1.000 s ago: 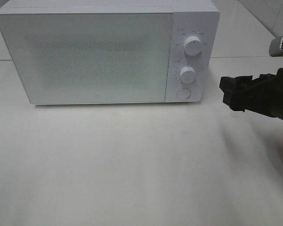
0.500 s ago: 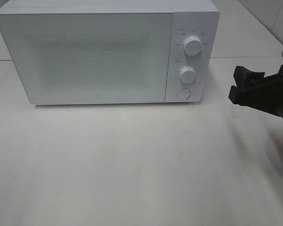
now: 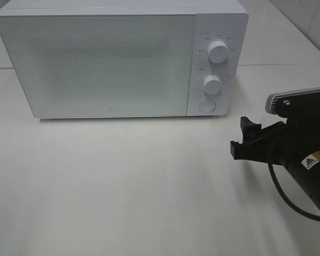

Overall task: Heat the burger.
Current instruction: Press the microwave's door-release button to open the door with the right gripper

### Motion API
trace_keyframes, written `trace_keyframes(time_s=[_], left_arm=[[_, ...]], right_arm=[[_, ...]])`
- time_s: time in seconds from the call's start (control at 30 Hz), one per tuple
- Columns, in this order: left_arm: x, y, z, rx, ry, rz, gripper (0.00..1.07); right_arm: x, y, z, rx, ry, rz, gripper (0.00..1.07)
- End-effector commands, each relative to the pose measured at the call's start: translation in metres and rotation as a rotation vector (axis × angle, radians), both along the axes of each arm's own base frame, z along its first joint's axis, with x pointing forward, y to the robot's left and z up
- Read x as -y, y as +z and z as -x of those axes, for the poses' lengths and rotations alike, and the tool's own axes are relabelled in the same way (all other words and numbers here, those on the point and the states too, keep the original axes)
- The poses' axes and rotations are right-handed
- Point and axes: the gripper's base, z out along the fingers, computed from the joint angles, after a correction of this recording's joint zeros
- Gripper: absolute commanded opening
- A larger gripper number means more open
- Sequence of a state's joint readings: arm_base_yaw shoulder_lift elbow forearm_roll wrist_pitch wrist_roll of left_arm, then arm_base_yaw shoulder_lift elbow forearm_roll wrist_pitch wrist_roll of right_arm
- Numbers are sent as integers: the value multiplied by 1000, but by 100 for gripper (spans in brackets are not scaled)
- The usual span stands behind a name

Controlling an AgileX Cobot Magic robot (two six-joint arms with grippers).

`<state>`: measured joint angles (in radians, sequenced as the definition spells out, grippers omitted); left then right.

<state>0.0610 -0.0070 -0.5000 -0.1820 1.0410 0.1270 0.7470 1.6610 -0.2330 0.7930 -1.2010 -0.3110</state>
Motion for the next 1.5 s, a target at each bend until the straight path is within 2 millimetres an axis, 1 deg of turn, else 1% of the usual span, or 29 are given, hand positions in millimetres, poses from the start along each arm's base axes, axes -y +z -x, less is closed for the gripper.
trace_keyframes(time_s=[0.03,0.27,0.43,0.5,0.53,0.57,0.6,0.63,0.67,0.7,0.77,0.8,0.87,0.9,0.93,1.0,1.03,1.07,1.13,1.17,1.2,1.23,1.27,1.3,1.33,1.37,1.4,1.43,1.5], left_arm=[[0,-1,0,0,-2,7,100],[0,-1,0,0,-2,7,100],[0,-1,0,0,-2,7,100],[0,-1,0,0,-2,7,100],[0,-1,0,0,-2,7,100],[0,-1,0,0,-2,7,100],[0,-1,0,0,-2,7,100],[0,-1,0,0,-2,7,100],[0,-1,0,0,-2,7,100],[0,-1,0,0,-2,7,100],[0,-1,0,0,-2,7,100],[0,-1,0,0,-2,7,100],[0,-1,0,0,-2,7,100],[0,-1,0,0,-2,7,100],[0,-1,0,0,-2,7,100],[0,-1,0,0,-2,7,100],[0,-1,0,0,-2,7,100],[0,-1,0,0,-2,7,100],[0,-1,0,0,-2,7,100],[0,-1,0,0,-2,7,100],[0,-1,0,0,-2,7,100],[0,-1,0,0,-2,7,100],[0,-1,0,0,-2,7,100],[0,-1,0,0,-2,7,100],[0,-1,0,0,-2,7,100],[0,-1,0,0,-2,7,100],[0,-1,0,0,-2,7,100],[0,-1,0,0,-2,7,100],[0,-1,0,0,-2,7,100]], right_arm=[[-3,9,-2,138,-8,-7,76],[-11,2,2,114,22,-40,76],[-14,3,2,114,32,-127,76],[-14,3,2,107,6,-234,75],[-14,3,2,107,6,-234,75],[-14,2,2,98,-21,-333,73],[-14,2,2,98,-21,-333,73],[-13,2,2,95,-39,-391,73],[-13,2,2,88,-77,-509,70],[-13,2,2,88,-77,-509,70],[-13,2,2,79,-119,-669,67],[-13,2,2,79,-119,-669,67],[-13,2,2,66,-163,-834,61],[-13,2,2,66,-163,-834,61],[-13,2,2,57,-195,-954,58],[-13,2,2,54,-207,-1000,56],[-12,2,2,48,-238,-1111,51],[-12,2,2,48,-238,-1111,51],[-12,2,2,39,-275,-1250,43],[-12,2,2,39,-275,-1250,43],[-12,2,2,32,-297,-1329,36],[-12,2,2,31,-304,-1355,33],[-12,2,2,31,-304,-1355,33],[-12,2,2,27,-316,-1399,24],[-12,2,2,27,-316,-1399,24],[-13,1,2,16,-331,-1431,17],[-13,-1,2,3,-343,-1442,13],[-13,-1,2,3,-343,-1442,13],[-13,-8,4,-73,-416,-1492,3]])
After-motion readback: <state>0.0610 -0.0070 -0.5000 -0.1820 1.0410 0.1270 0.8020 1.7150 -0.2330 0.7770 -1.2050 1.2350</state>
